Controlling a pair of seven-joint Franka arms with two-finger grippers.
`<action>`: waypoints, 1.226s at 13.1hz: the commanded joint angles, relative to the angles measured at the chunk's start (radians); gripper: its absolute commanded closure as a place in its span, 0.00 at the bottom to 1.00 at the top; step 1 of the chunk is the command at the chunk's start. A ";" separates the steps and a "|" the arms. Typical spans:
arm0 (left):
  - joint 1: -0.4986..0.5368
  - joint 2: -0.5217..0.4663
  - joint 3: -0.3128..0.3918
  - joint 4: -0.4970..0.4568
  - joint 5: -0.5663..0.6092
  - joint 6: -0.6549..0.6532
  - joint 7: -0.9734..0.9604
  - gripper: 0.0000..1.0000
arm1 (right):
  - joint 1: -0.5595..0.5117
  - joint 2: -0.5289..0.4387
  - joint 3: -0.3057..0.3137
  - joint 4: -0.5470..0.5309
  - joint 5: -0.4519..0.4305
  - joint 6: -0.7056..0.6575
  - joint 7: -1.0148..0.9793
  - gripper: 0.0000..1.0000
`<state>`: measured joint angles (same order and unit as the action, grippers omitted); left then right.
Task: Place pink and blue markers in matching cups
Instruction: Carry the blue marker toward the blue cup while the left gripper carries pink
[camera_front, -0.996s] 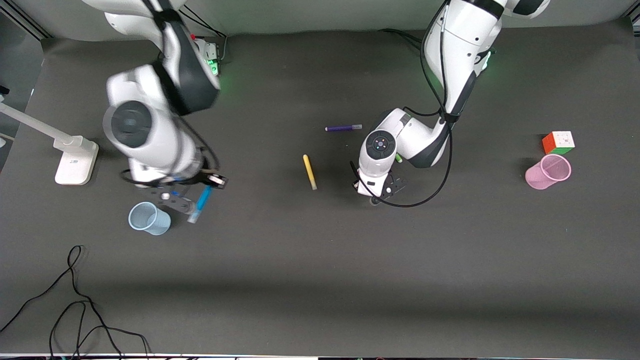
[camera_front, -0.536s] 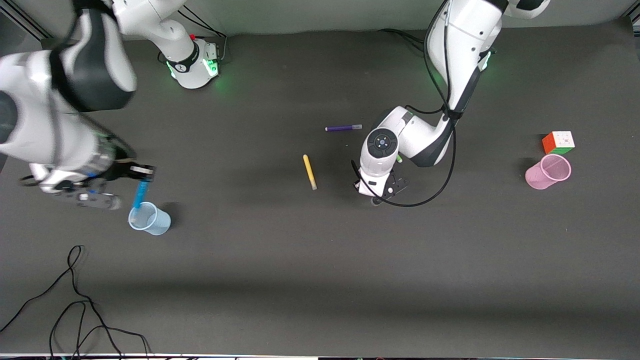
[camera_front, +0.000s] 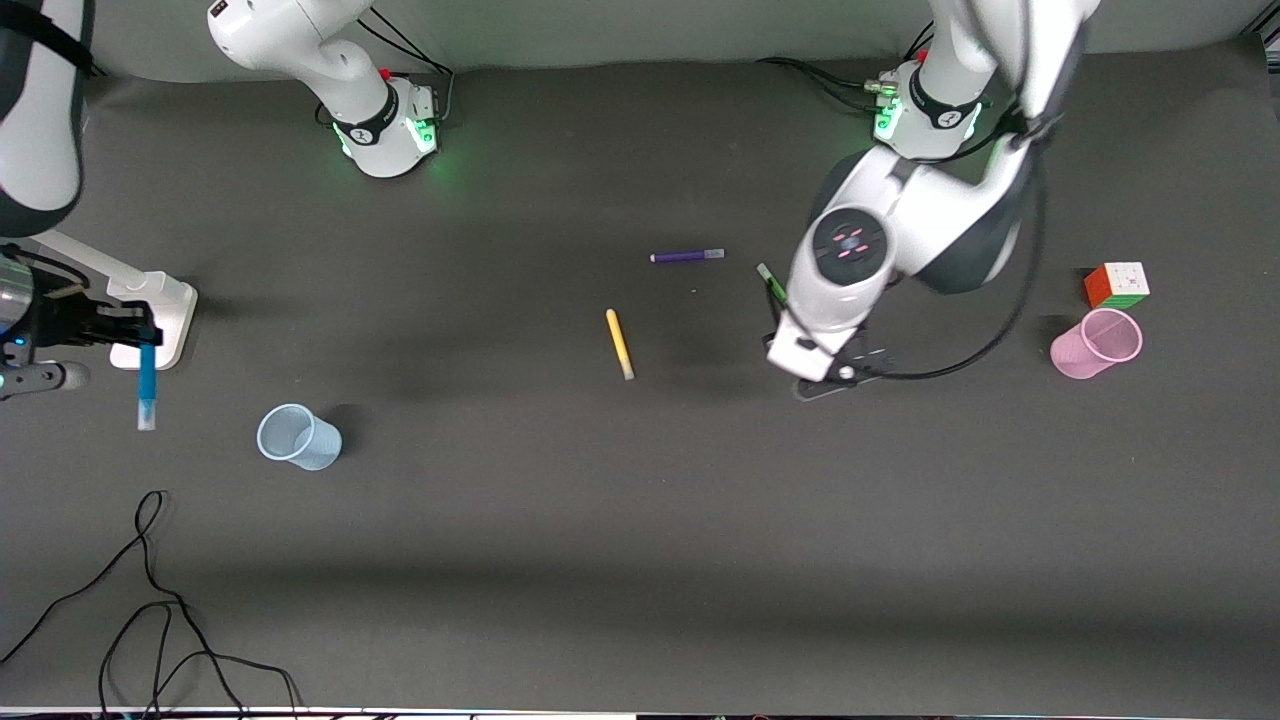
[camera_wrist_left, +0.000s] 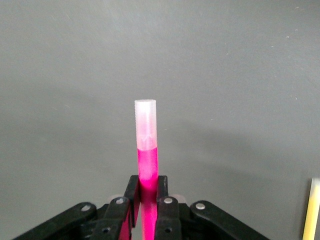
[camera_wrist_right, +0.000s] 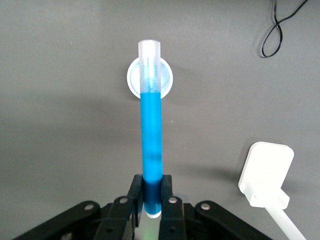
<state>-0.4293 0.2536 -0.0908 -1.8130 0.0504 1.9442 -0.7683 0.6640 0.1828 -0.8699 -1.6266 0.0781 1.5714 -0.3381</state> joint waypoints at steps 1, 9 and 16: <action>0.047 -0.088 -0.003 -0.009 0.022 -0.063 0.212 1.00 | 0.017 -0.016 -0.003 -0.012 -0.003 -0.033 -0.056 0.98; 0.296 -0.207 -0.004 -0.020 0.058 -0.073 1.052 1.00 | -0.003 0.072 -0.003 -0.035 0.012 -0.149 -0.042 0.98; 0.521 -0.293 -0.003 -0.146 -0.080 0.068 1.669 1.00 | -0.165 0.367 0.008 0.198 0.204 -0.347 -0.056 0.99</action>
<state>0.0029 0.0104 -0.0831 -1.8728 0.0520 1.9461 0.7026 0.5483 0.4145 -0.8621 -1.5581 0.2180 1.3053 -0.3691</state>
